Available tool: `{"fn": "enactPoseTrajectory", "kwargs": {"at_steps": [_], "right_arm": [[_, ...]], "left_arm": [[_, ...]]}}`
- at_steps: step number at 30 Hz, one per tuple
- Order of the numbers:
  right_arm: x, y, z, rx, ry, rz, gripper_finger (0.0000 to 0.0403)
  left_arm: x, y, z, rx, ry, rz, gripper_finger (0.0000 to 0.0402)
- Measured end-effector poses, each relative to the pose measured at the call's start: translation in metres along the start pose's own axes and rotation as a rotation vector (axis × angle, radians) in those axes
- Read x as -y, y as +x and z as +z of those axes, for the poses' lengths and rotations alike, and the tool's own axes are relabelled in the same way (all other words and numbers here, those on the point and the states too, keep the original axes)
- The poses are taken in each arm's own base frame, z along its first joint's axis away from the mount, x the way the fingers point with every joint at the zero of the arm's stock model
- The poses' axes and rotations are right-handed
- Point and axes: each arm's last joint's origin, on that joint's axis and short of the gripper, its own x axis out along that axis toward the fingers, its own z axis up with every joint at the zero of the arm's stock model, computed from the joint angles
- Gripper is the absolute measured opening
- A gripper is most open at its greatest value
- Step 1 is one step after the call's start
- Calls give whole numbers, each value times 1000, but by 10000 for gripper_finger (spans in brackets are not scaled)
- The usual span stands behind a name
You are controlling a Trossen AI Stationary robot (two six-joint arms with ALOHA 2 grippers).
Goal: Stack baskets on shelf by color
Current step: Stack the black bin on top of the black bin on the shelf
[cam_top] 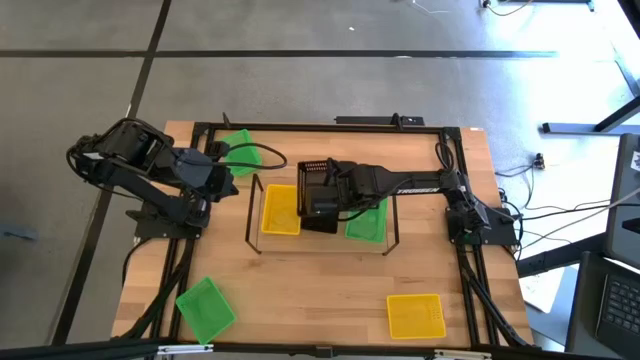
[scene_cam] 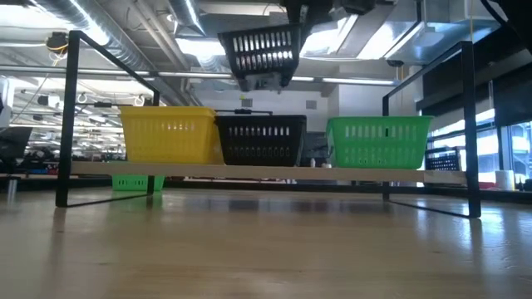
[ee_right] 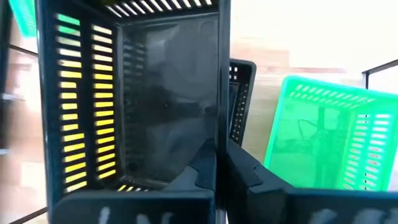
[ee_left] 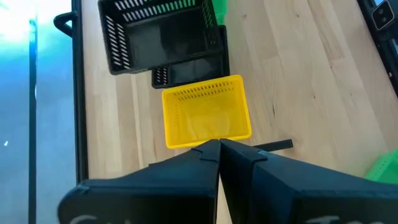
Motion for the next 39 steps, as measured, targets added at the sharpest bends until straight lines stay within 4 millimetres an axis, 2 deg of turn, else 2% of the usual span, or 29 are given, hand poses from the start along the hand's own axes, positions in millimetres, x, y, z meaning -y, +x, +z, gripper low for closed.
{"fn": "enactPoseTrajectory", "kwargs": {"at_steps": [6,22,31,39], "right_arm": [[1,26,-13,-12,31,-67,3],[5,66,-30,-49,59,-108,11],[2,70,-32,-69,36,-80,62],[2,64,-30,-70,4,-78,68]], "left_arm": [[0,0,0,-1,1,0,0],[0,0,0,-4,53,-1,0],[0,0,0,-4,53,-2,0],[0,0,0,-4,46,-1,0]]}}
